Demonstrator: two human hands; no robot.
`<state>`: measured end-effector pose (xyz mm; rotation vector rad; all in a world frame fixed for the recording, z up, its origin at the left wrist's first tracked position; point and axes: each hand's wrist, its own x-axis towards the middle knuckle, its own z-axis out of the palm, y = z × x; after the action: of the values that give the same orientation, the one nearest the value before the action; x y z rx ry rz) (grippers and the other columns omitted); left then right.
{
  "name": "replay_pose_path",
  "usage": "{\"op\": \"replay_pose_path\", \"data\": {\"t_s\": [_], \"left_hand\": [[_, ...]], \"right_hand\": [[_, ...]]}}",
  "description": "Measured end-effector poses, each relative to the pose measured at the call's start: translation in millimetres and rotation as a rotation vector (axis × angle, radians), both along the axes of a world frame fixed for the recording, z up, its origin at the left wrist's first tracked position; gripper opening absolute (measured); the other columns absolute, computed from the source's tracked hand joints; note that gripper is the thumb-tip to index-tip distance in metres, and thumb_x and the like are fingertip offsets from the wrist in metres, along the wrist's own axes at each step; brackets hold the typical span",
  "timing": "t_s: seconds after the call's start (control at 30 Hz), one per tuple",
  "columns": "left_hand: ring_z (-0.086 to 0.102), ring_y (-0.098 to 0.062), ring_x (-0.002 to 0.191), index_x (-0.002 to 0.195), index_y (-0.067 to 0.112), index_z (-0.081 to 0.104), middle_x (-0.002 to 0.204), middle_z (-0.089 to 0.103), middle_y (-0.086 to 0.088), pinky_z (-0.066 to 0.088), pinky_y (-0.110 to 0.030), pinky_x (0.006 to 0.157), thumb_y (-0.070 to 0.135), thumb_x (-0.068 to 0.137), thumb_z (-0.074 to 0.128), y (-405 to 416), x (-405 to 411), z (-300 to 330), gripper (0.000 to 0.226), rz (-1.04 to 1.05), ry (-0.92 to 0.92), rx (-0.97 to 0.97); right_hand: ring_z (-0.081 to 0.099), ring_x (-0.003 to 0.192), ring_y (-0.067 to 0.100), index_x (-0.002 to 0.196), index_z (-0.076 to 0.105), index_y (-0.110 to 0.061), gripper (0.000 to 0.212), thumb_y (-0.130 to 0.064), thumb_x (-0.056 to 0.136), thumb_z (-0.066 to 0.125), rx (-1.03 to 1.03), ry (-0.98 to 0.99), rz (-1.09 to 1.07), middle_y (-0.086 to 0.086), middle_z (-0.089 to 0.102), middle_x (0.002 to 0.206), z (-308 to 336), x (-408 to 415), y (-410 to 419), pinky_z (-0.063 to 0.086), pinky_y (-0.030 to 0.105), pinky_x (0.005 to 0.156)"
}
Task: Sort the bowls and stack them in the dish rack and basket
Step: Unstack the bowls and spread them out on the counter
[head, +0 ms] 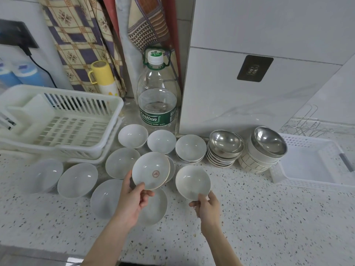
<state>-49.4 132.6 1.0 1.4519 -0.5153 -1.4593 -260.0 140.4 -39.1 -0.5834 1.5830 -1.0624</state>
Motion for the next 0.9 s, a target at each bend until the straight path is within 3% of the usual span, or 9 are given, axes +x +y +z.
{"op": "replay_pose_path", "data": {"t_s": [0.17,0.3,0.37,0.53,0.7,0.9], "left_hand": [[0.057,-0.01,0.043,0.122,0.037,0.05,0.097,0.058,-0.025,0.033,-0.019,0.036,-0.002,0.099,0.041,2.6,3.8,-2.2,0.046,-0.014,-0.028,0.019],[0.052,-0.01,0.042,0.12,0.043,0.048,0.066,0.066,-0.019,0.034,-0.02,0.039,0.002,0.099,0.045,5.4,8.0,-5.1,0.047,-0.001,-0.044,0.036],[0.052,-0.011,0.042,0.116,0.047,0.049,0.06,0.067,-0.017,0.036,-0.02,0.04,0.003,0.099,0.046,7.1,9.1,-7.1,0.048,0.002,-0.046,0.04],[0.051,-0.011,0.044,0.125,0.046,0.046,0.062,0.067,-0.018,0.037,-0.021,0.04,0.005,0.098,0.048,10.9,10.9,-12.1,0.05,-0.009,-0.067,0.058],[0.054,-0.012,0.047,0.115,0.054,0.05,0.062,0.066,-0.015,0.036,-0.021,0.04,0.006,0.098,0.05,16.5,9.3,-12.3,0.051,-0.036,-0.077,0.049],[0.056,-0.017,0.057,0.12,0.055,0.05,0.066,0.067,-0.012,0.035,-0.022,0.04,0.006,0.098,0.049,23.1,7.9,-7.3,0.053,-0.096,-0.074,0.02]], "right_hand": [[0.036,0.035,0.008,0.129,0.055,-0.016,0.039,-0.001,0.095,0.042,0.007,-0.005,0.004,0.013,0.062,0.051,-5.1,1.3,-6.8,0.031,0.02,0.037],[0.039,0.035,0.006,0.128,0.054,-0.018,0.041,0.0,0.093,0.041,0.009,-0.008,0.013,0.014,0.061,0.052,-7.5,2.0,-10.6,0.033,0.019,0.038],[0.042,0.036,0.005,0.129,0.053,-0.018,0.043,0.0,0.093,0.042,0.01,-0.002,0.02,0.013,0.062,0.054,-8.3,1.7,-11.3,0.034,0.019,0.039],[0.043,0.037,0.003,0.134,0.052,-0.017,0.041,-0.006,0.095,0.043,0.019,0.042,0.04,0.013,0.064,0.058,-11.1,1.9,-11.5,0.036,0.02,0.042],[0.045,0.038,0.002,0.134,0.052,-0.018,0.037,-0.014,0.097,0.045,0.032,0.081,0.041,0.01,0.066,0.059,-12.8,2.6,-13.0,0.038,0.021,0.044],[0.038,0.036,0.007,0.139,0.044,-0.02,0.042,-0.028,0.098,0.05,0.073,-0.037,0.024,0.006,0.067,0.059,-10.0,1.1,-11.1,0.032,0.019,0.037]]}}
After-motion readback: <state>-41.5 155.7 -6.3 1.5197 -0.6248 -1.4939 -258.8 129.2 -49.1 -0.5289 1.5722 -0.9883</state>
